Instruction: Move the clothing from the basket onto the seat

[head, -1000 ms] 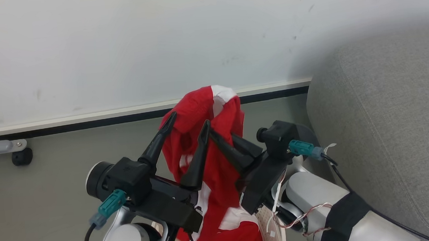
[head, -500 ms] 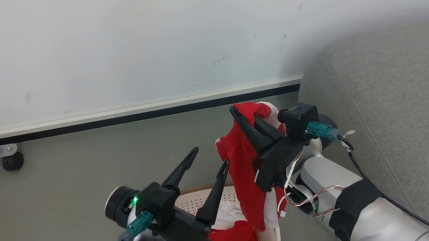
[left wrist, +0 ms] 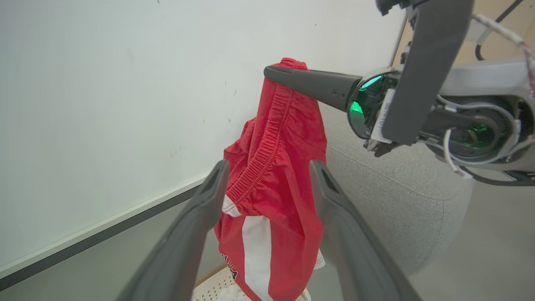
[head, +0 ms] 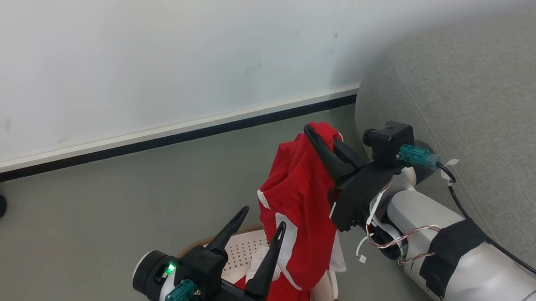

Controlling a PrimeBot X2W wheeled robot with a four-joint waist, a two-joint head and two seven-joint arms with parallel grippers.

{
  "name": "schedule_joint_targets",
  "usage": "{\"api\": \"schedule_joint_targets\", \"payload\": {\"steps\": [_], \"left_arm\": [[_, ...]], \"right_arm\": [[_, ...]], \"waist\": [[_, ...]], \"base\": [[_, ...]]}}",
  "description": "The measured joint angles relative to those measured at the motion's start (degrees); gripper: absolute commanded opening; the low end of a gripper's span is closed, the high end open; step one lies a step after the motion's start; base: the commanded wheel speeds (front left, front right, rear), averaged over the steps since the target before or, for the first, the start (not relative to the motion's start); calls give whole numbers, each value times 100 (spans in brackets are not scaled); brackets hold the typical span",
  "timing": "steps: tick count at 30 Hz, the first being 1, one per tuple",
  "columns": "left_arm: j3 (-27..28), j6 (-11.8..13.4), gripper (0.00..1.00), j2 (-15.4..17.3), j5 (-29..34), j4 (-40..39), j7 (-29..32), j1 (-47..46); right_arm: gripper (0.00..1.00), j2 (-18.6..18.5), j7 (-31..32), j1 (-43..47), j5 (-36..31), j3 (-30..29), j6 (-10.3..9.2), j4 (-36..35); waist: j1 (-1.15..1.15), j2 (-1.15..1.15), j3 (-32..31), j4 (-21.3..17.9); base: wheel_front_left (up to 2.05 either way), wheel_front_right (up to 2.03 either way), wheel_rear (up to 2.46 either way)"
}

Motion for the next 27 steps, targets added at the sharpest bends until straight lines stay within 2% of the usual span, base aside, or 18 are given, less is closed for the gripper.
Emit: {"api": "schedule_joint_targets", "payload": {"steps": [11, 27], "left_arm": [[26, 33, 100, 108, 52, -94, 18, 0], [19, 49, 100, 261, 147, -323, 158, -59]], "right_arm": [[0, -75, -1, -1, -3, -237, -4, -10], [0, -266, -1, 21, -29, -733, -192, -160]], "waist": [[0, 0, 170, -368], [0, 0, 498, -1192]], "base": [[0, 0, 0], [0, 0, 0]]}}
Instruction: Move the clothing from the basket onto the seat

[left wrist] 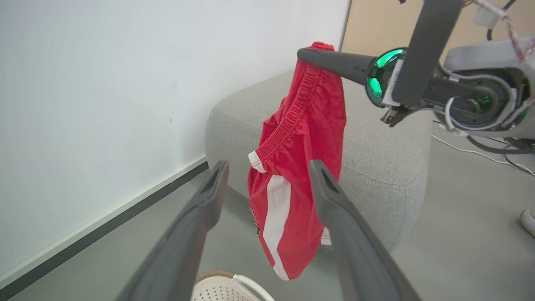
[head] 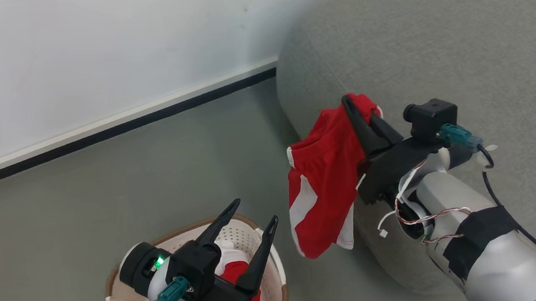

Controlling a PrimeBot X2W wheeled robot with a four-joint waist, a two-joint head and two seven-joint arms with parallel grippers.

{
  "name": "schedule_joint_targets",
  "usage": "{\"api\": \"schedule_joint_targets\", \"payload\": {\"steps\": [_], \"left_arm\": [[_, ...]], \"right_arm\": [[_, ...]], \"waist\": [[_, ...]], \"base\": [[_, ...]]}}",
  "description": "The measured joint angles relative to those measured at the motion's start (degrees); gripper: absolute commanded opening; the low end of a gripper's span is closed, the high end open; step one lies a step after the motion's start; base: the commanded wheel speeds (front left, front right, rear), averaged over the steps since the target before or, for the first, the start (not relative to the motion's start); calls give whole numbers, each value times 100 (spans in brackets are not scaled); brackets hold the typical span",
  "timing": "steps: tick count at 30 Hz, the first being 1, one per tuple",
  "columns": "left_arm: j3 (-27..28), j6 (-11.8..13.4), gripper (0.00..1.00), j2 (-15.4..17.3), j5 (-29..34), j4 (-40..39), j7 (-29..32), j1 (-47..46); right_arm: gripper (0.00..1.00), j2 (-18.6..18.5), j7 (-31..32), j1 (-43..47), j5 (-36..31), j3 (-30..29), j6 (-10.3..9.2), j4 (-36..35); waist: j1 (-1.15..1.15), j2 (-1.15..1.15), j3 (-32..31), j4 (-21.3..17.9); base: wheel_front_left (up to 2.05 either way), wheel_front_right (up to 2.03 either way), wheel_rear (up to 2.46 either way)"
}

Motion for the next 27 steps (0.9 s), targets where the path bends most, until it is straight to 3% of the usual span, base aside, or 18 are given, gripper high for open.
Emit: {"api": "schedule_joint_targets", "payload": {"steps": [16, 27], "left_arm": [[-67, -104, 100, 55, 113, -149, 163, -234], [-256, -205, 100, 53, 163, -221, 297, -553]], "right_arm": [[0, -193, -1, 144, -34, -549, -154, -186], [0, -477, 0, -27, -69, -1032, -187, -211]], "waist": [[-1, 0, 365, -618], [0, 0, 650, -674]], "base": [[0, 0, 0], [0, 0, 0]]}}
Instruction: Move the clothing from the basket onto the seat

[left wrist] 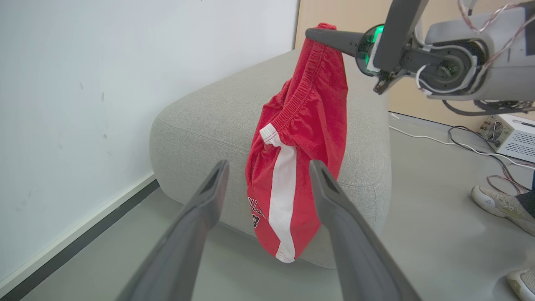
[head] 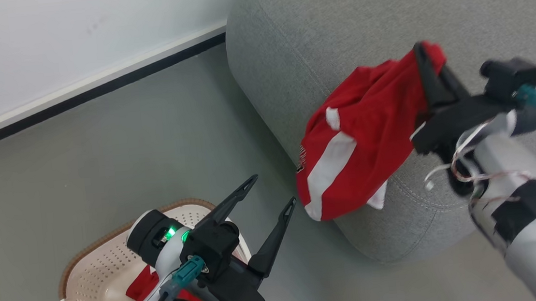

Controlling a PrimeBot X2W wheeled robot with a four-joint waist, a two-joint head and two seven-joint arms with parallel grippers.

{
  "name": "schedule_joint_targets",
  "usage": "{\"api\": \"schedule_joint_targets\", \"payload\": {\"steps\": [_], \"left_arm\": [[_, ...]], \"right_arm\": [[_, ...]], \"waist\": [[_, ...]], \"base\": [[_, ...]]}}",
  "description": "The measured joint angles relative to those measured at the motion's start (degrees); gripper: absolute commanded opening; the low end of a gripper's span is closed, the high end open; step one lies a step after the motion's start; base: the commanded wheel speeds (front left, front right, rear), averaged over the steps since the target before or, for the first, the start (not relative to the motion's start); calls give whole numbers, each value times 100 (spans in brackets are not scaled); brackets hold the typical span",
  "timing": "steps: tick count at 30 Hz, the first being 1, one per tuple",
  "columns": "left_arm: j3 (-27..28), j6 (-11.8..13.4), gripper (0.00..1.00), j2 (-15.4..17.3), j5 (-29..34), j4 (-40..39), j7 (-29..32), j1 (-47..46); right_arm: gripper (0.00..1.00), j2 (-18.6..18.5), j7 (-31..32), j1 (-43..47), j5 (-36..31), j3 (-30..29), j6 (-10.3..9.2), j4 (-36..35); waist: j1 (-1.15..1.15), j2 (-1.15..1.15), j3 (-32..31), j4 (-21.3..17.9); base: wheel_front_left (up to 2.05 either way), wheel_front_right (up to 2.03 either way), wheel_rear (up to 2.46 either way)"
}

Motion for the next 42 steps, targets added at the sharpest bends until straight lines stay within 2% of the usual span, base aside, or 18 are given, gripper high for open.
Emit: {"api": "schedule_joint_targets", "payload": {"steps": [8, 16, 25, 32, 42], "left_arm": [[-73, -54, 100, 11, 23, -27, 66, -233], [-170, -104, 100, -32, 35, -54, 73, -478], [-222, -152, 100, -20, 36, -129, 68, -583], [-216, -154, 100, 18, 54, -180, 64, -715], [-189, -197, 100, 94, 54, -170, 14, -823]], "right_arm": [[0, -363, -1, -1015, -22, -393, 5, 287], [0, -1044, -42, -2113, 24, -1001, 34, 760], [0, -1524, -42, -2705, -22, -1128, 34, 1146], [0, -1571, -43, -2762, -137, -1020, 35, 1575], [0, -1178, -42, -2139, -109, -957, 99, 2363]], "waist": [[0, 0, 195, 141], [0, -1, 403, 441], [1, -1, 681, 771], [1, -1, 963, 933], [0, 0, 1225, 1013]], "base": [[0, 0, 0], [0, 0, 0], [0, 0, 0], [0, 0, 0], [0, 0, 0]]}}
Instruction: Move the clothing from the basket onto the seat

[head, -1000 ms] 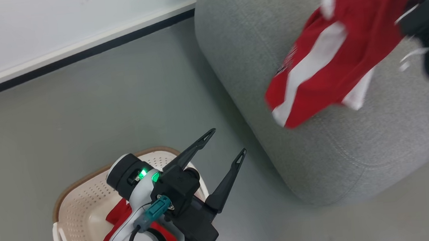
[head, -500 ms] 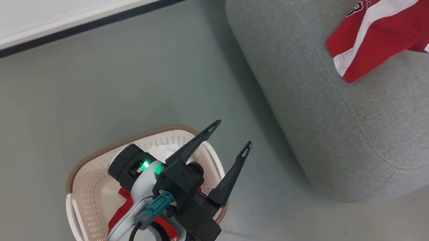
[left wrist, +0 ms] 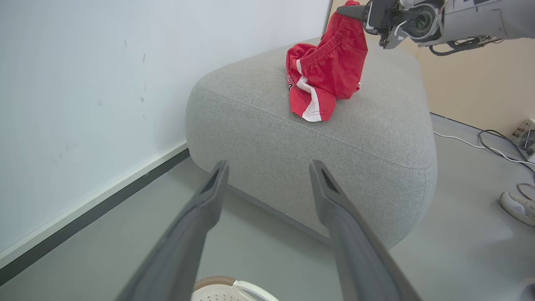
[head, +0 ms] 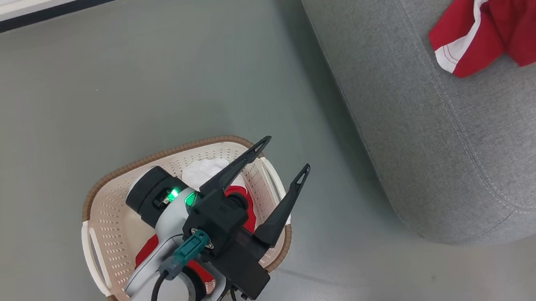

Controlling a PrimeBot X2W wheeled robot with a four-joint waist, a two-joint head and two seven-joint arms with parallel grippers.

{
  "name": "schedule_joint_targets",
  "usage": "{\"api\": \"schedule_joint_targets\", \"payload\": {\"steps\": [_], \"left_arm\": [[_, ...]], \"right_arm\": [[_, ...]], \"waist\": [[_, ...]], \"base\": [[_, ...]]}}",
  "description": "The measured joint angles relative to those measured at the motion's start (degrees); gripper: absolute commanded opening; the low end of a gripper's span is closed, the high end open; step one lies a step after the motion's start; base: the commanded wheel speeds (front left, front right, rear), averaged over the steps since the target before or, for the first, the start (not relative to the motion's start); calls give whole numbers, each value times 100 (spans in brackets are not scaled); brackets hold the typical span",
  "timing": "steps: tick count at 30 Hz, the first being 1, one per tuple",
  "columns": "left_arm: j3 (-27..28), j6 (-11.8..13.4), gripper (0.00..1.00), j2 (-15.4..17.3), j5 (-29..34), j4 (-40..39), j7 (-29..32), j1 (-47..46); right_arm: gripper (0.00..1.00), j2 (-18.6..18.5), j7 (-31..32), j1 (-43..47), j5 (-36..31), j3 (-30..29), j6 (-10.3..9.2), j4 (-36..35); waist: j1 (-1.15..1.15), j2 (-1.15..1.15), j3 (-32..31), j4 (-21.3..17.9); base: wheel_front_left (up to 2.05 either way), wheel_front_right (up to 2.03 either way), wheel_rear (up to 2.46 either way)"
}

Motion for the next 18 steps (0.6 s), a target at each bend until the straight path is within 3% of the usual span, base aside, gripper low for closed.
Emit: {"api": "schedule_joint_targets", "payload": {"steps": [9, 11, 12, 18], "left_arm": [[-10, -2, 100, 2, -2, 81, -53, -99], [-10, -3, 100, 4, -8, 137, -70, -114], [-11, -4, 100, 5, -10, 164, -83, -114], [-15, -5, 100, 4, -20, 253, -159, -114]], "right_arm": [[0, 253, 0, 238, 175, -47, 94, 492], [82, 291, 1, 238, 181, -40, 127, 563], [100, 315, 1, 238, 181, -32, 137, 605], [100, 411, 0, 336, 185, -4, 175, 758]], "waist": [[0, 0, 45, 8], [0, 0, 21, 7], [0, 0, 3, 5], [-1, 0, -130, -25]], "base": [[0, 0, 0], [0, 0, 0], [0, 0, 0], [0, 0, 0]]}}
